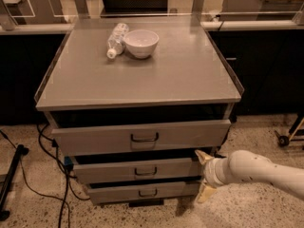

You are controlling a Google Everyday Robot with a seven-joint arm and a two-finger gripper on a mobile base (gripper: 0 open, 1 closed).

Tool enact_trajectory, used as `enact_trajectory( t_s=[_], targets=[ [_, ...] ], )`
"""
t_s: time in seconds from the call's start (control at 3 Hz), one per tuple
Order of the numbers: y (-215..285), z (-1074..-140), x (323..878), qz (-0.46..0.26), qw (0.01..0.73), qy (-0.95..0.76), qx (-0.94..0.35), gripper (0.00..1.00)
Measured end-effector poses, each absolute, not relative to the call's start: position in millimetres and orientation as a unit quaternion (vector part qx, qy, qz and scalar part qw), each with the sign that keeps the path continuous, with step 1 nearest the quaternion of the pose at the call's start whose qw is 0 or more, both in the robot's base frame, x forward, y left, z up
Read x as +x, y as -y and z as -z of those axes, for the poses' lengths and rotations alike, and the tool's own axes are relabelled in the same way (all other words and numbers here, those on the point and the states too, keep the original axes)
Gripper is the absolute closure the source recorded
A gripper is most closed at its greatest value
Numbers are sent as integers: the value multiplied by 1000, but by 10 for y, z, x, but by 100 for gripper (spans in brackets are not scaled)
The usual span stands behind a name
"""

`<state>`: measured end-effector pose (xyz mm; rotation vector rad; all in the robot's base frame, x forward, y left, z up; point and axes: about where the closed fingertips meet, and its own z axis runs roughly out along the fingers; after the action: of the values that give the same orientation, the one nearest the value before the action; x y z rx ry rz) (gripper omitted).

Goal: Open middle drawer

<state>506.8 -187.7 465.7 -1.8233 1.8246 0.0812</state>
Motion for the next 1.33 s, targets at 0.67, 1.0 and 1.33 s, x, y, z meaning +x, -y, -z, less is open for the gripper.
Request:
enact_trajectory(
  t_s=[0.67, 1.0, 1.33],
  targets=[
    [1886, -4498, 5367, -41, 277, -686, -672, 0],
    [1862, -4405, 5478, -50, 271, -688, -671, 0],
    [1835, -4258, 5550, -65, 258, -692, -671, 0]
  ],
)
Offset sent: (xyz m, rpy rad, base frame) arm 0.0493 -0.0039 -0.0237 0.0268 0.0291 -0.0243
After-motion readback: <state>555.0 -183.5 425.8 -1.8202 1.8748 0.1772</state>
